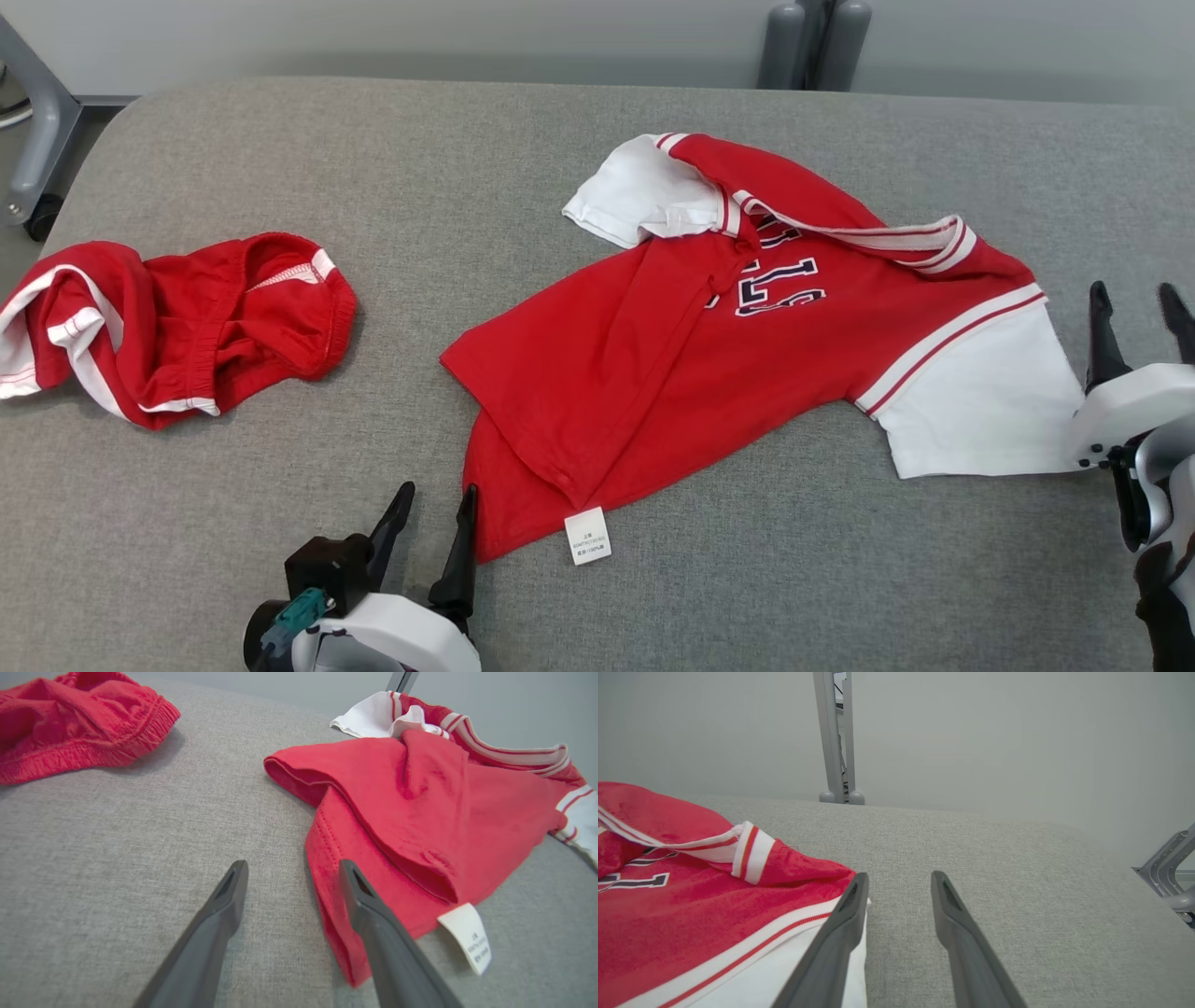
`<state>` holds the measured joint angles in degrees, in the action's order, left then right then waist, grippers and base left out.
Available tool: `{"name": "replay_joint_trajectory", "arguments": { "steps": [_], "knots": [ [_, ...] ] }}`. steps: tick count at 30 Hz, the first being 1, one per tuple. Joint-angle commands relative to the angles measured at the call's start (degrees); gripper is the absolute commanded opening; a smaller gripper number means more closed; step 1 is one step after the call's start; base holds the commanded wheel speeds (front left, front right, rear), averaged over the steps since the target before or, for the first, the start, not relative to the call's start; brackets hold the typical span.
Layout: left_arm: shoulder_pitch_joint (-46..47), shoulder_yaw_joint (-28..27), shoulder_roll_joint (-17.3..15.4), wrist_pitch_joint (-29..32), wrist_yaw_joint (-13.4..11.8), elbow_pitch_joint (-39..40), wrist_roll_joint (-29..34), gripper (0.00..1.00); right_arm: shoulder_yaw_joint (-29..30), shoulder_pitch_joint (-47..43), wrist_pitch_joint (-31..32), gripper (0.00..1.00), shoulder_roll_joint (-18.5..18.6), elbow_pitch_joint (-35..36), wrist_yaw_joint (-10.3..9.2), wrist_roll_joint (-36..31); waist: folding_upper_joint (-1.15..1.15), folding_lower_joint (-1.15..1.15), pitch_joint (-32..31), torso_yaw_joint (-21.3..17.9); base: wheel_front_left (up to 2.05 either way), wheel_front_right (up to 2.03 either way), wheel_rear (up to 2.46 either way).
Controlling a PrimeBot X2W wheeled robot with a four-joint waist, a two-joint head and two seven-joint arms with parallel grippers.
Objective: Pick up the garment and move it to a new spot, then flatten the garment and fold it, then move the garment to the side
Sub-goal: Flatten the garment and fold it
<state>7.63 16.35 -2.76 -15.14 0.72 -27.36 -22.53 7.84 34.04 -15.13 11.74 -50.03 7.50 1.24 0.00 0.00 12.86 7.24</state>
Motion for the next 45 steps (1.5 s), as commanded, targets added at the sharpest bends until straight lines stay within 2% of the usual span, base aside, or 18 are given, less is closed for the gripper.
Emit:
{"name": "replay_joint_trajectory", "arguments": {
  "steps": [1, 4, 10, 19, 26, 33, 39, 45],
  "knots": [
    [1.2, -0.3, -0.2, 0.0, -0.1, 0.2, 0.6, 1.0, 2.2, 0.0, 0.0, 1.0, -0.6, 0.4, -0.01, -1.4, 0.0, 0.0, -0.5, -0.2, 0.0, 0.0, 0.0],
    [0.4, -1.1, -0.2, 0.0, -0.2, 0.3, 1.0, 1.0, 5.2, -2.8, 0.0, 1.0, -2.2, 2.2, -0.01, -2.6, 0.0, 0.0, -1.6, -0.9, 0.0, 0.0, 0.0],
    [-0.9, -2.8, -0.3, 0.0, -0.6, 0.9, 2.2, 1.0, 5.5, -9.1, 0.0, 1.0, -5.4, 9.0, -0.01, -1.6, 0.0, 0.0, -3.9, -2.9, 0.0, 0.0, 0.0],
    [-4.5, -6.8, -0.3, 0.0, -1.4, 2.1, 5.7, 1.0, -0.5, -21.8, 0.0, 1.0, -8.1, 21.6, -0.01, 3.4, 0.0, 0.0, -9.0, -6.4, 0.0, 0.0, 0.0],
    [-7.9, -9.7, -0.2, 0.0, -2.5, 3.0, 7.7, 1.0, -4.7, -28.2, 0.0, 1.0, -8.5, 27.4, -0.01, 6.0, 0.0, 0.0, -13.1, -7.8, 0.0, 0.0, 0.0],
    [-10.4, -11.9, -0.2, 0.0, -3.6, 4.0, 8.0, 1.0, -6.1, -32.0, 0.0, 1.0, -8.7, 28.9, -0.01, 8.2, 0.0, 0.0, -15.8, -7.8, 0.0, 0.0, 0.0],
    [-12.0, -12.9, -0.2, 0.0, -3.2, 4.3, 9.0, 1.0, -7.5, -33.0, 0.0, 1.0, -8.7, 28.9, -0.01, 9.7, 0.0, 0.0, -16.5, -7.6, 0.0, 0.0, 0.0],
    [-11.3, -11.4, -0.2, 0.0, -3.0, 4.5, 8.4, 1.0, -8.0, -32.0, 0.0, 1.0, -8.7, 28.3, -0.01, 10.3, 0.0, 0.0, -15.7, -7.5, 0.0, 0.0, 0.0]
  ]
}}
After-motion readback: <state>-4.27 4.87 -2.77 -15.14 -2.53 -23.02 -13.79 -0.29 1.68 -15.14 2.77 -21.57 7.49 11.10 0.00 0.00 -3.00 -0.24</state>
